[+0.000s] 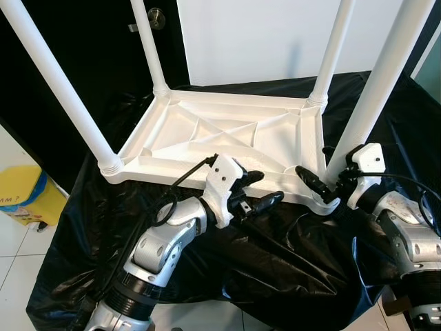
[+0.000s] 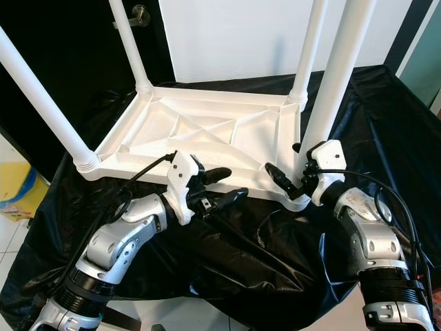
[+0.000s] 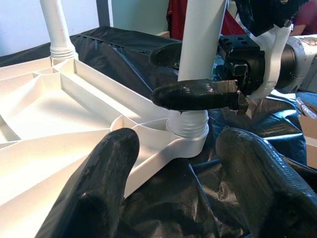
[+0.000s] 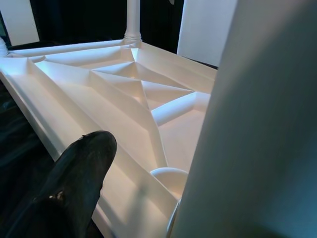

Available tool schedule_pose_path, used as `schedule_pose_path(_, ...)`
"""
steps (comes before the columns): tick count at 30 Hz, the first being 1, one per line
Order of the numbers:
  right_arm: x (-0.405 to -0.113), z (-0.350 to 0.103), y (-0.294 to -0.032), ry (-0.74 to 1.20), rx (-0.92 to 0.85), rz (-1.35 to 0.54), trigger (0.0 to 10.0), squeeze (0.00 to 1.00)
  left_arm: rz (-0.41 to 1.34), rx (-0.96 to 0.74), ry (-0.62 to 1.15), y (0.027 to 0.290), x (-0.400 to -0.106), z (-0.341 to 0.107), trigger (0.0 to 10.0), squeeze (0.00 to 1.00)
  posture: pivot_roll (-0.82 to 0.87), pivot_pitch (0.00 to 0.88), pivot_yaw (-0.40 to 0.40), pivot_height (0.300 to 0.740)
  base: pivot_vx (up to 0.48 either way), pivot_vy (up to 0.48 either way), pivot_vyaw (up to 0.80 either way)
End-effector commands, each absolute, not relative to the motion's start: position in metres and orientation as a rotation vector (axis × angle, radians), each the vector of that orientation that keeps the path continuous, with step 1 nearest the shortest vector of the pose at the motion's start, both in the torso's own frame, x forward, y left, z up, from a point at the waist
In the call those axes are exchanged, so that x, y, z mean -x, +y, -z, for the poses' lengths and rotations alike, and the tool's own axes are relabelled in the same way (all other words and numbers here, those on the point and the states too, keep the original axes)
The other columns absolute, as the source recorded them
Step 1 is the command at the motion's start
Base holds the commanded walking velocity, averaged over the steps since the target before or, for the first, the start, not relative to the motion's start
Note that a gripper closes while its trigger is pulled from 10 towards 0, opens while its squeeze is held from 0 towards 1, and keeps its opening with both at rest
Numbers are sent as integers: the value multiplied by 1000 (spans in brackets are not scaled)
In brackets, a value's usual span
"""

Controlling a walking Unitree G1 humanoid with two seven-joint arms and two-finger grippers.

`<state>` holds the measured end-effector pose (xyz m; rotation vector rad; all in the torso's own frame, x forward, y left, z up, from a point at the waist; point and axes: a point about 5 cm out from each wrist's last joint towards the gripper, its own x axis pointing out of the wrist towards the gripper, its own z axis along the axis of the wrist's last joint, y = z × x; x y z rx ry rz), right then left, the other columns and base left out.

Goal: Building children table

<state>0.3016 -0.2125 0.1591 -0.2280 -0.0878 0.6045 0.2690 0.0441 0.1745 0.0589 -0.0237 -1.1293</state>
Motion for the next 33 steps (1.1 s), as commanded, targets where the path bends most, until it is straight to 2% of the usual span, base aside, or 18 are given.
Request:
schedule_pose_path(1, -299, -138, -200, 10, 232, -694, 10000, 0, 1134, -98, -50, 44, -268, -177, 10000, 0, -131, 18, 40, 740, 0, 0, 0)
schedule_pose_path(6, -300, -134, -202, 27, 234, -702, 10000, 0, 1128, -110, -59, 44, -269, -178, 10000, 0, -138, 17, 37, 740, 0, 0, 0)
schedule_pose_path(7, -300, -130, -204, 43, 237, -706, 3961, 0, 1123, -116, -68, 43, -271, -178, 10000, 0, -150, 23, 47, 740, 0, 0, 0)
schedule_pose_path(9, -300, -130, -204, 43, 237, -706, 3961, 0, 1123, -116, -68, 43, -271, -178, 10000, 0, -150, 23, 47, 740, 0, 0, 0)
schedule_pose_path(10, -300, -126, -206, 56, 244, -708, 0, 0, 1121, -119, -79, 42, -271, -179, 10000, 0, -150, 25, 54, 740, 0, 0, 0)
schedule_pose_path(19, -295, -113, -208, 80, 229, -670, 0, 0, 1104, -133, -101, 43, -272, -181, 10000, 0, -148, 35, 69, 740, 0, 0, 0)
schedule_pose_path(20, -294, -112, -207, 76, 223, -656, 10000, 0, 1094, -132, -103, 44, -274, -182, 10000, 0, -149, 41, 71, 740, 0, 0, 0)
schedule_pose_path(27, -292, -112, -205, 47, 217, -554, 10000, 0, 1049, -130, -102, 45, -277, -179, 10000, 0, -165, 54, 74, 740, 0, 0, 0)
schedule_pose_path(28, -292, -112, -204, 39, 208, -517, 10000, 0, 1041, -123, -104, 44, -277, -179, 10000, 0, -167, 53, 70, 740, 0, 0, 0)
schedule_pose_path(29, -290, -111, -200, 23, 193, -400, 10000, 0, 1022, -124, -113, 42, -278, -178, 10000, 0, -173, 47, 60, 740, 0, 0, 0)
schedule_pose_path(33, -289, -110, -198, 18, 178, -343, 10000, 0, 1005, -122, -117, 41, -280, -177, 10000, 0, -174, 46, 61, 740, 0, 0, 0)
